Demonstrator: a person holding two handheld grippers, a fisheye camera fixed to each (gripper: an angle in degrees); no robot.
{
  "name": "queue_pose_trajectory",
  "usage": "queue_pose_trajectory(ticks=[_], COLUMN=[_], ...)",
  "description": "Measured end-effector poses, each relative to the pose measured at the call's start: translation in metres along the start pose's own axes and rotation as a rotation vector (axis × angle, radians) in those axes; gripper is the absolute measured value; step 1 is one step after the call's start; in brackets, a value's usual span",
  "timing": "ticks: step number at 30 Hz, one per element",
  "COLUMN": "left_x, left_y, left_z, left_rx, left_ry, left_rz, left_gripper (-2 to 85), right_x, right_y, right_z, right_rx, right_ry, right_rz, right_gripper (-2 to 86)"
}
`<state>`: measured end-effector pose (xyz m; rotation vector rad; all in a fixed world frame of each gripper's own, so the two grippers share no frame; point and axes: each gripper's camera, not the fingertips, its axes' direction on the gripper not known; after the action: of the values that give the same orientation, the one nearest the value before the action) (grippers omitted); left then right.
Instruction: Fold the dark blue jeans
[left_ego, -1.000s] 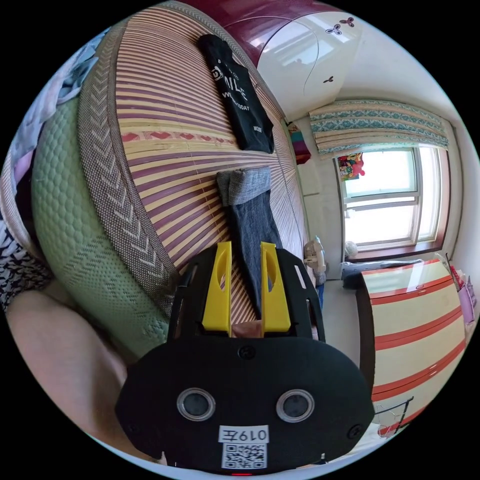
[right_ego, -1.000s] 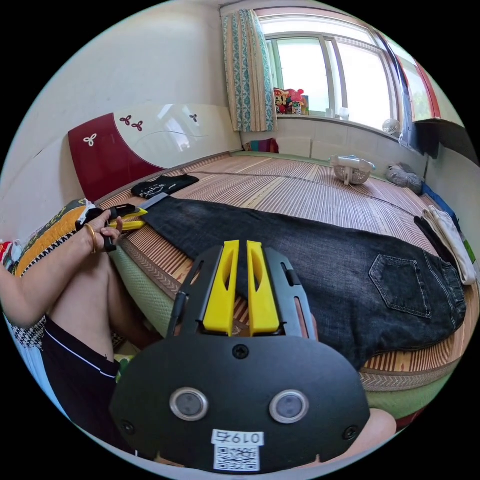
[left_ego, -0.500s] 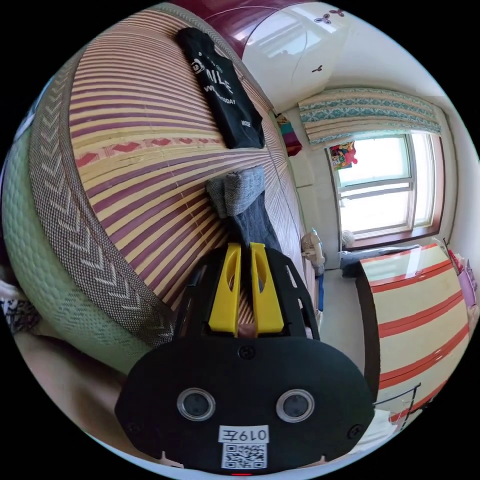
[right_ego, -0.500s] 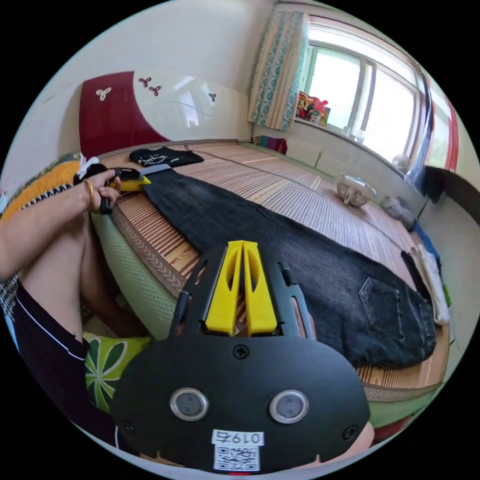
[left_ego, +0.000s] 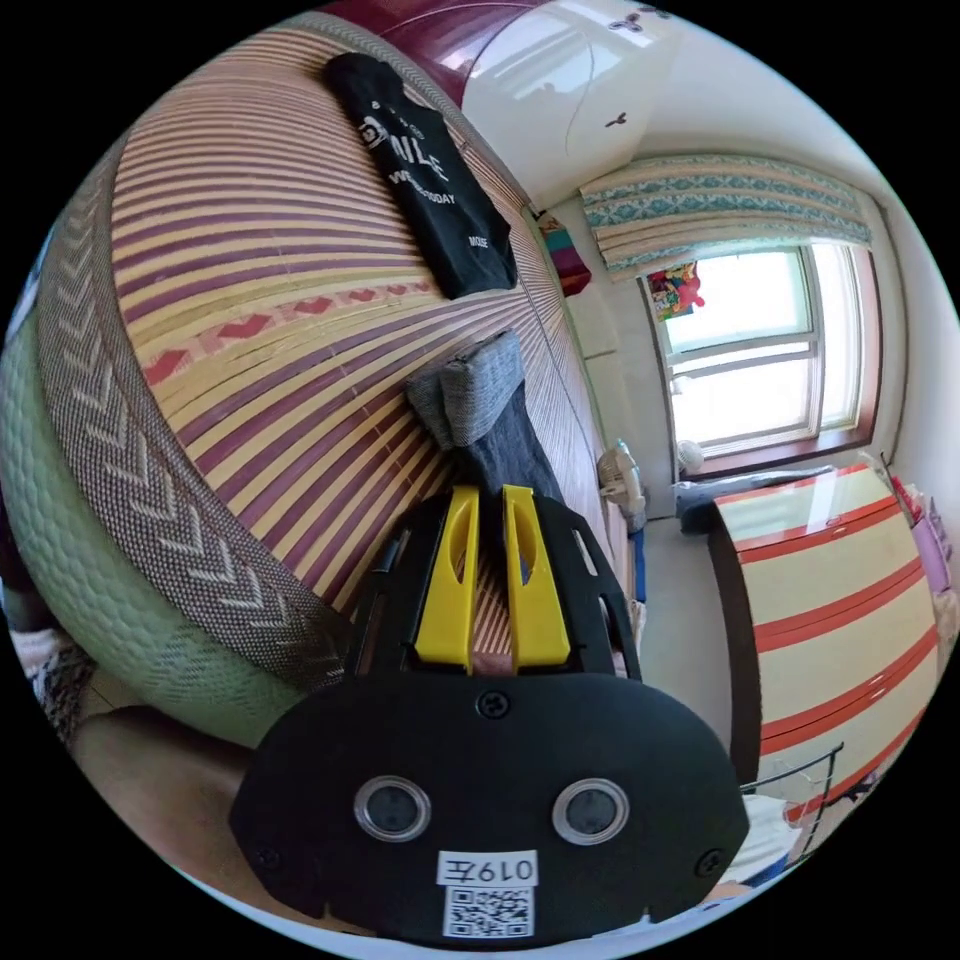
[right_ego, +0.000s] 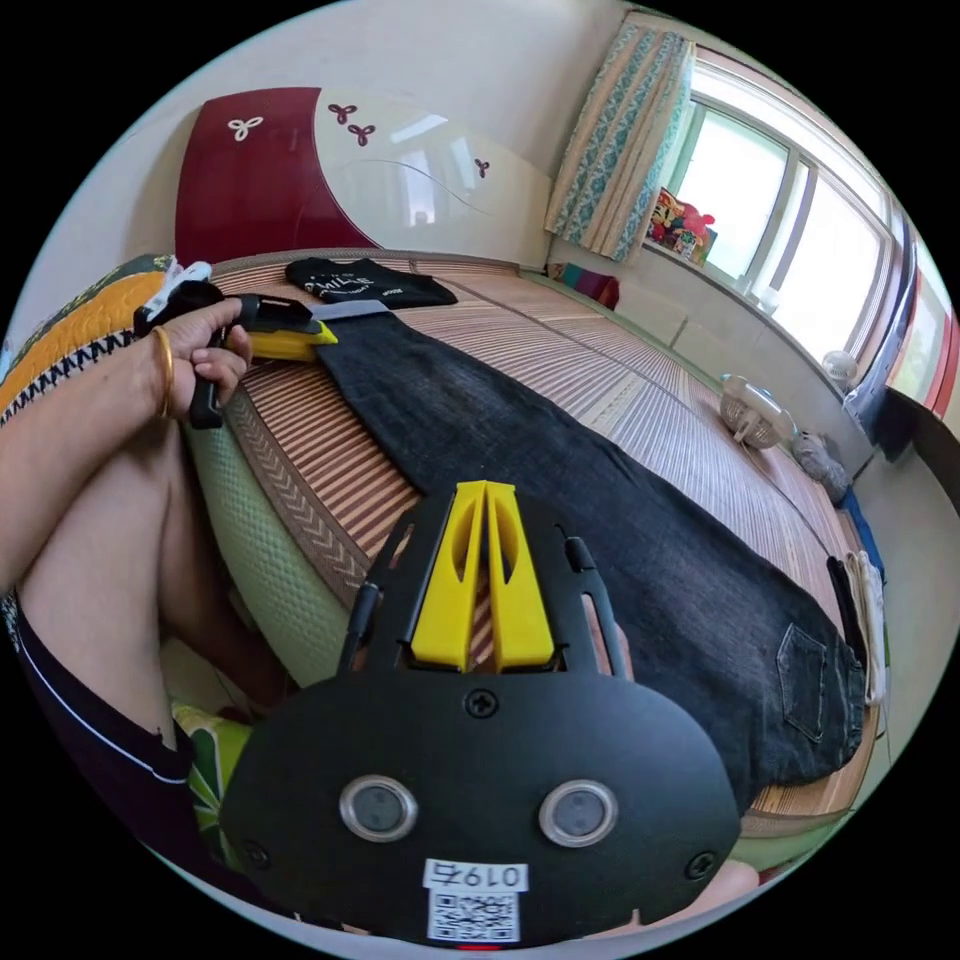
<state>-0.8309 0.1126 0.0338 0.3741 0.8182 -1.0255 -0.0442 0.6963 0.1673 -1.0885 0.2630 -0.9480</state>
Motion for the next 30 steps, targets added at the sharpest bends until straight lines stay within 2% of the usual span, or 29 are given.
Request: queue_pose_trajectory(ticks=[5, 11, 18, 24, 30], left_x=[-0.005, -0.011, -0.016, -0.018, -0.022], left_y=[-0.015, -0.025, -0.036, -0.035, -0.033], left_z=[-0.001, 0.002, 0.007, 0.010, 0.016], left_rx=[0.011, 0.032, 0.019, 0.038, 0.038], left_ry=[0.009, 0.047, 0.086, 0.103, 0.131], left_rz=[0.004, 0.006, 0.012, 0.011, -0.001], left_gripper=[1.8, 2.4, 3.0, 3.0, 3.1], right_x=[-0.023, -0.023, -0.041, -0.042, -0.059], right_y=[-0.013, -0.024, -0.031, -0.034, -0.044], right_z=[0.025, 0.026, 0.041, 0.023, 0.031], right_rx=[-0.089, -0.085, -0.135, -0.024, -0.043], right_ry=[0.055, 0.027, 0.075, 0.060, 0.030], right_rz=[0.005, 0.104, 0.075, 0.159, 0.126], right_gripper=[-0.7, -0.7, -0.7, -0.7, -0.5])
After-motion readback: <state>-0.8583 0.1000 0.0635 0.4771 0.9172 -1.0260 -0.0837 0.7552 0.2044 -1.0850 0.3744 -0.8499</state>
